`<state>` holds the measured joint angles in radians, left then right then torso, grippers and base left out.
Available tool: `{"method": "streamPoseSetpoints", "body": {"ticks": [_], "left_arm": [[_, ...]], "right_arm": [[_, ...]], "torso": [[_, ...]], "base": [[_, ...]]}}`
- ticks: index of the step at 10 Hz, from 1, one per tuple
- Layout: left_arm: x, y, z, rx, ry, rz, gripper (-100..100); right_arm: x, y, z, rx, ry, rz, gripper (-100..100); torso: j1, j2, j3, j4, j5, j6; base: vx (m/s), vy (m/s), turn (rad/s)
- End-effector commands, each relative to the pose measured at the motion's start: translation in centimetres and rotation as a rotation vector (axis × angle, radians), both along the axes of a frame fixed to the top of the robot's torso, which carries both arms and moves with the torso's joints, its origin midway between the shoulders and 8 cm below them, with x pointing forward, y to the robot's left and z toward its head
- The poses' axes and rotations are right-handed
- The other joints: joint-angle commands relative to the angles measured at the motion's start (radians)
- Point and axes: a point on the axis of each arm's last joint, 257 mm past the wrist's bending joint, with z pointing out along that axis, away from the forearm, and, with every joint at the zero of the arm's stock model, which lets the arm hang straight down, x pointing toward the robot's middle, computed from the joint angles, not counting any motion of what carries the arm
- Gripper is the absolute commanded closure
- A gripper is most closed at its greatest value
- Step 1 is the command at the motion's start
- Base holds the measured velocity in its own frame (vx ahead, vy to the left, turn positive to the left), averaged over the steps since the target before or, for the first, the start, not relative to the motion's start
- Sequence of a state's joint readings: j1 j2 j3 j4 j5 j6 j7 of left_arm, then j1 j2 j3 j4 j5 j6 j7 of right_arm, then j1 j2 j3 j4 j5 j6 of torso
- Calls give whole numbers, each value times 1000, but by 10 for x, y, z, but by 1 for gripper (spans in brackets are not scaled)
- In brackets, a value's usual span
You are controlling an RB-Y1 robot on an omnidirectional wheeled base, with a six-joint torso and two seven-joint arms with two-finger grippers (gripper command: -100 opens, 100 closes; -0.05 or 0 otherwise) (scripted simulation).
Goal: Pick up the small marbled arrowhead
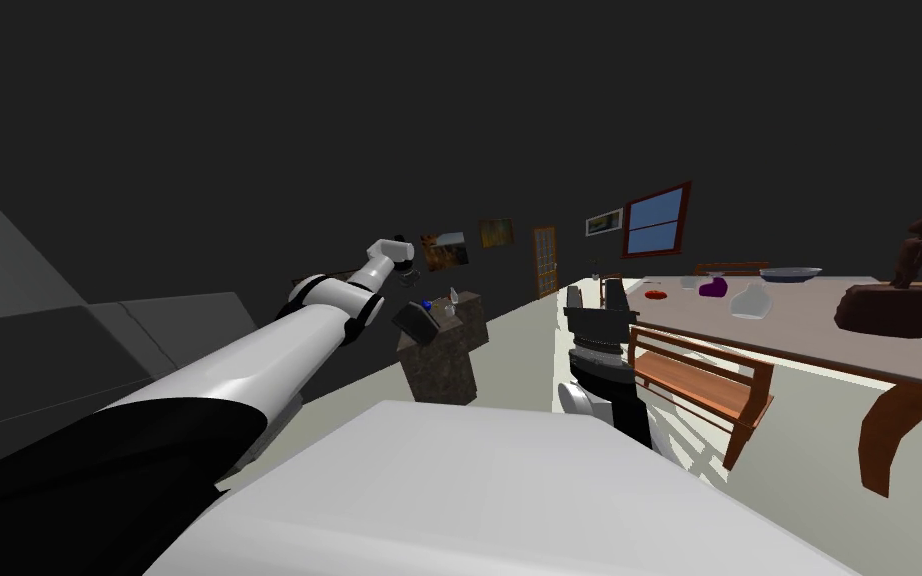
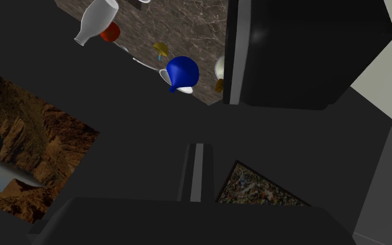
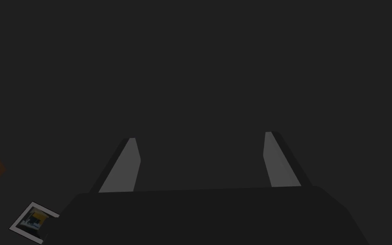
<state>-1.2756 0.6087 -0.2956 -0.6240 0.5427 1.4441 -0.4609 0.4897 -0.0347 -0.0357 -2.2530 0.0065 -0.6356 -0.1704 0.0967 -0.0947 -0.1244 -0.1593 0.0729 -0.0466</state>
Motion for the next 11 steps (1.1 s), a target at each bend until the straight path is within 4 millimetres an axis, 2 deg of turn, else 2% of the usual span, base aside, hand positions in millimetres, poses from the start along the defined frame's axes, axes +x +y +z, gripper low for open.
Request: {"method": "streamPoseSetpoints", "body": {"ticks": [1, 2, 3, 6, 8, 9, 11], "left_arm": [[0, 0, 0, 0, 0, 0, 100], [0, 0, 0, 0, 0, 0, 0], [-8, 3, -21, 10, 38, 10, -100], [-19, 2, -49, 18, 93, 3, -100], [-24, 0, -62, 20, 116, -4, -100], [-30, -3, -76, 22, 139, -13, -100], [-30, -3, -76, 22, 139, -13, -100]], "right_arm": [[0, 0, 0, 0, 0, 0, 0], [0, 0, 0, 0, 0, 0, 0], [0, 0, 0, 0, 0, 0, 0], [0, 0, 0, 0, 0, 0, 0], [0, 0, 0, 0, 0, 0, 0], [0, 0, 0, 0, 0, 0, 0], [0, 0, 0, 0, 0, 0, 0]], "torso": [[0, 0, 0, 0, 0, 0], [0, 0, 0, 0, 0, 0], [0, 0, 0, 0, 0, 0], [5, -11, -7, -3, 1, 0], [7, -11, -7, -3, 2, 0], [7, -9, -5, -2, 2, 0], [6, -7, -5, -2, 2, -1]], "base": [[0, 0, 0], [0, 0, 0], [86, 45, 3], [167, 71, -20], [124, 101, -21], [122, 110, -46], [60, 48, -11]]}}
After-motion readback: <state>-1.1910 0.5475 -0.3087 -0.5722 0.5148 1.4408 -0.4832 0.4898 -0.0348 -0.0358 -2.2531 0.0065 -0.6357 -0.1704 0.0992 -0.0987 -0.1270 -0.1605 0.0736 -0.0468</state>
